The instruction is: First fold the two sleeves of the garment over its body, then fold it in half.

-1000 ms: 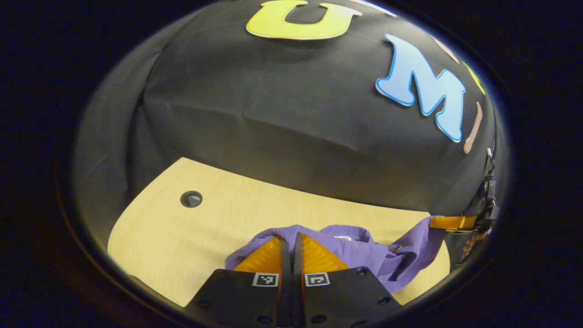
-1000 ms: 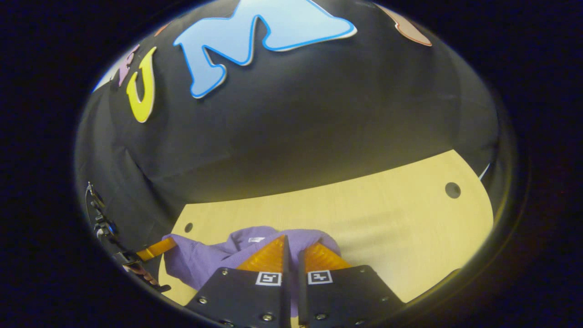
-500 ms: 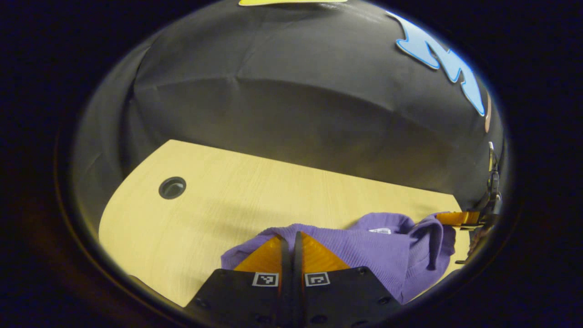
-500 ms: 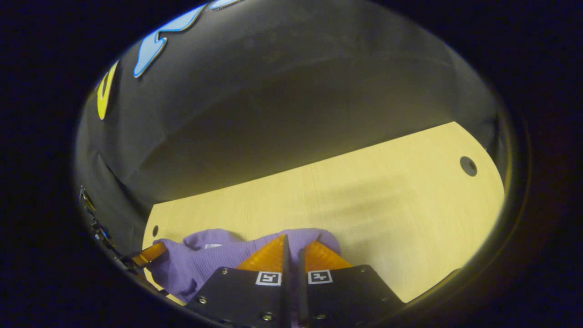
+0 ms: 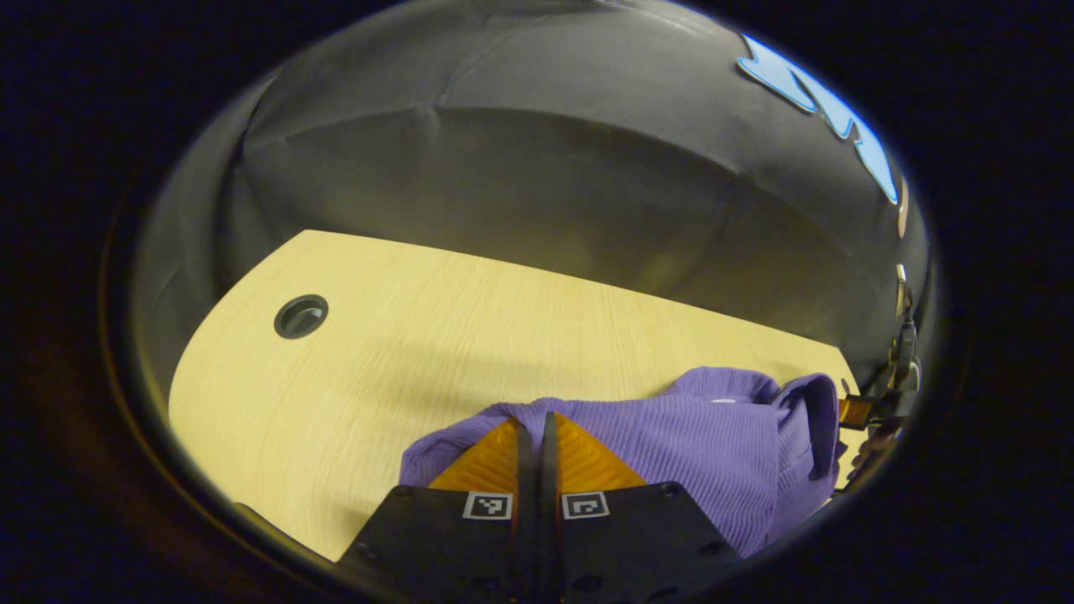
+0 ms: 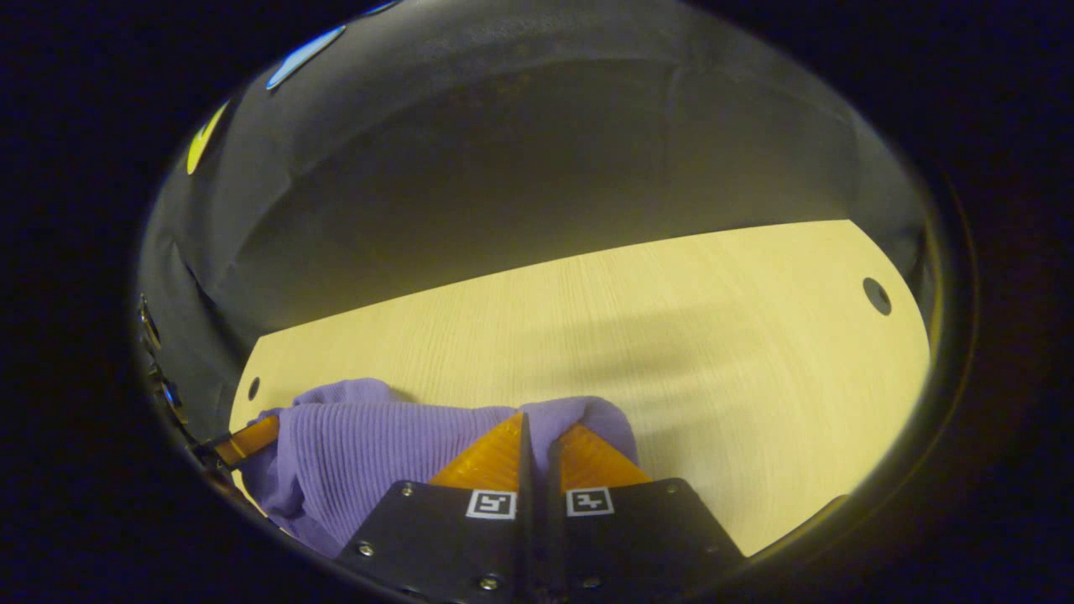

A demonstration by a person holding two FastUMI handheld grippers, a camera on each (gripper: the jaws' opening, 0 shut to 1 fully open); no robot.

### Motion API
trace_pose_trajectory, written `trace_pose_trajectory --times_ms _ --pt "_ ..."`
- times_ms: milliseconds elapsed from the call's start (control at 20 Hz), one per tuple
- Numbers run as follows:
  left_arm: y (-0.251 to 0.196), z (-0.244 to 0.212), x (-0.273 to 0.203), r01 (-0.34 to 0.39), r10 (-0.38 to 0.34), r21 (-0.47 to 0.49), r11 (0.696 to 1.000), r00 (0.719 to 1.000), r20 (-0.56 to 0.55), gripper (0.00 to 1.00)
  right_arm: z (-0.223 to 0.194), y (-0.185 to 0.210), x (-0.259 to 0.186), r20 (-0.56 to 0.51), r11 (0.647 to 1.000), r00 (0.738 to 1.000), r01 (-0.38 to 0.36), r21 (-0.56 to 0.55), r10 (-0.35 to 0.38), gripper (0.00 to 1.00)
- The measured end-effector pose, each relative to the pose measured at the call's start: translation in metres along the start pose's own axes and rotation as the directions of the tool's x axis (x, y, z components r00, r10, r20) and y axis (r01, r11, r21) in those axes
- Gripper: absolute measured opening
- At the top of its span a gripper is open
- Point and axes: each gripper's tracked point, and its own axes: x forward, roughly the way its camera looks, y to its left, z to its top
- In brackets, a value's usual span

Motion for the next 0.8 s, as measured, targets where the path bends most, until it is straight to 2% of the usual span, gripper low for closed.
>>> trace_pose_trajectory --times_ms 150,300,350,400,450,500,550,600,650,750,800 --pt "0.001 -0.001 0.0 0.017 -0.017 -0.04 0.999 1.0 0.008 0.07 0.001 -0.002 -0.001 0.034 1.0 0.999 -0.001 0.012 0.001 0.07" --pt "0.005 0.0 0.0 -0.014 0.015 -0.024 1.0 1.0 0.015 0.07 0.0 -0.001 -0.003 0.04 1.0 0.999 0.023 0.005 -0.023 0.07" --pt "0.0 0.0 0.001 0.008 -0.008 -0.023 1.0 1.0 0.005 0.09 -0.003 -0.004 -0.004 0.027 0.999 0.999 0.032 0.02 -0.033 0.07" --pt "-0.005 0.0 0.0 0.009 -0.009 -0.012 1.0 1.0 0.005 0.25 -0.002 0.001 -0.006 0.016 0.999 1.0 -0.001 0.049 0.0 0.14" --pt "-0.007 0.001 -0.003 0.008 -0.008 0.001 1.0 1.0 -0.005 0.31 -0.003 0.001 -0.009 -0.002 0.997 1.0 -0.001 0.074 0.002 0.39" --pt "-0.01 0.0 -0.009 -0.002 0.002 0.017 1.0 1.0 -0.015 0.46 -0.002 -0.001 -0.015 -0.01 0.996 1.0 0.011 0.085 -0.01 0.49" --pt "-0.013 0.0 -0.014 -0.012 0.013 0.034 0.999 1.0 -0.02 0.59 0.002 -0.003 -0.026 -0.006 0.996 1.0 0.014 0.091 -0.014 0.54" --pt "-0.021 0.002 -0.022 -0.005 0.006 0.044 0.999 1.0 -0.02 0.72 0.008 -0.002 -0.033 0.005 0.996 1.0 0.021 0.088 -0.022 0.69" --pt "-0.03 0.005 -0.031 0.002 -0.001 0.05 0.999 1.0 -0.014 0.8 0.013 -0.001 -0.042 0.014 0.997 1.0 0.02 0.081 -0.021 0.85" --pt "-0.044 0.015 -0.049 0.019 -0.019 0.054 0.998 1.0 0.006 0.88 0.021 0.001 -0.066 0.035 0.998 0.999 0.02 0.055 -0.021 0.93" --pt "-0.05 0.022 -0.061 0.029 -0.03 0.055 0.998 0.999 0.021 0.9 0.025 0.005 -0.078 0.049 0.999 0.999 0.015 0.044 -0.017 0.93"
